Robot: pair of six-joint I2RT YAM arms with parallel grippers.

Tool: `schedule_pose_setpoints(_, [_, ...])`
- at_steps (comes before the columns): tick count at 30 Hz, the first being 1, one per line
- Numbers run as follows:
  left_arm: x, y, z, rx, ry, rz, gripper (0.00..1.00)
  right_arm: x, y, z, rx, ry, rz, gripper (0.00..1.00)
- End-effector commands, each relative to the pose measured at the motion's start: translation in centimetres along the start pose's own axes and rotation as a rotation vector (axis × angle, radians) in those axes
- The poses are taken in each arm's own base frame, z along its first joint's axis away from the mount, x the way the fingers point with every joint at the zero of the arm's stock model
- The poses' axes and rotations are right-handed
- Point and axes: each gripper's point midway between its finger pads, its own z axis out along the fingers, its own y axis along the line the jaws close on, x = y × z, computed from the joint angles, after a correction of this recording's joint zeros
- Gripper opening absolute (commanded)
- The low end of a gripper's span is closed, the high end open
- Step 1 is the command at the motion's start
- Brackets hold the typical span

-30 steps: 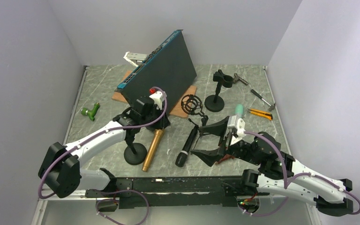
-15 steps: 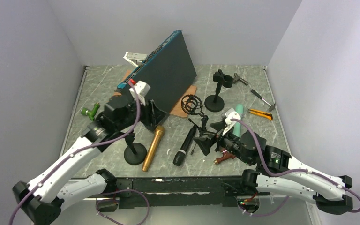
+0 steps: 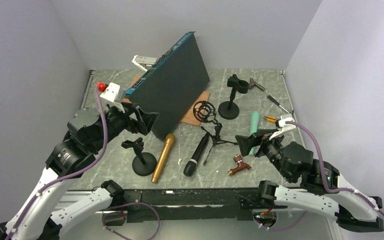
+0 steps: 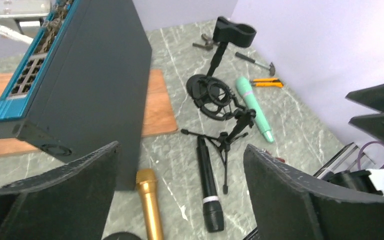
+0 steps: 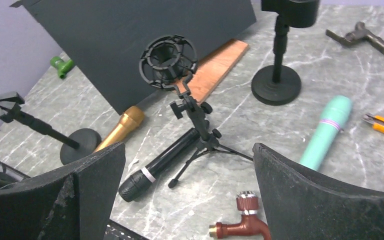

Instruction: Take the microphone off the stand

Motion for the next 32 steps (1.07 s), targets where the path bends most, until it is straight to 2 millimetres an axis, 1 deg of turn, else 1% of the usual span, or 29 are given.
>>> schedule_pose_setpoints(1, [0.2,0.8,-1.2,-0.038,0.009,0.027,0.99,-1.3,-2.7,-1.8,0.096,-0.003,0.000,1.00])
schedule_pose_setpoints(7, [-1.7,0.2,-3.9,-0.009,-0.100,-0.009,0.99,-4.0,-4.4,-3.8,0.117,-0.065,0.039,1.00])
schedule_pose_setpoints(12, [-2.4,0.3,-5.5,-0.018,-0.134,-0.036,1.00,-5.2,-6.3,-5.1,0.182,-0.108,0.103,1.00])
schedule_pose_setpoints(14, [-2.8,0.4,-5.9,-0.020,-0.159,-0.040,0.99,-5.4,-7.1,-5.4,0.218,-0.119,0.112,1.00])
schedule_pose_setpoints(15, [-3.3,0.2,-6.4,-0.012,-0.188,-0.038,1.00,-5.6,-7.3,-5.4,0.226,-0.126,0.117,1.00])
schedule_pose_setpoints(17, [-4.1,0.2,-7.0,-0.008,-0.231,-0.032,1.00,-6.0,-7.2,-5.6,0.228,-0.134,0.138,1.00])
schedule_pose_setpoints(23, [-5.9,1.5,-9.9,-0.057,-0.391,-0.046,0.99,-7.8,-6.9,-6.0,0.200,-0.185,0.193,1.00])
schedule_pose_setpoints(27, [-6.3,2.1,-11.2,-0.074,-0.459,-0.053,0.99,-9.2,-6.7,-6.6,0.150,-0.245,0.240,1.00])
schedule_pose_setpoints(29, [-6.4,2.3,-11.8,-0.085,-0.469,-0.058,0.99,-9.6,-6.1,-7.0,0.079,-0.273,0.233,1.00])
schedule_pose_setpoints(32, [-6.3,2.6,-12.6,-0.101,-0.465,-0.068,0.99,-10.7,-6.3,-8.0,0.044,-0.333,0.279,1.00])
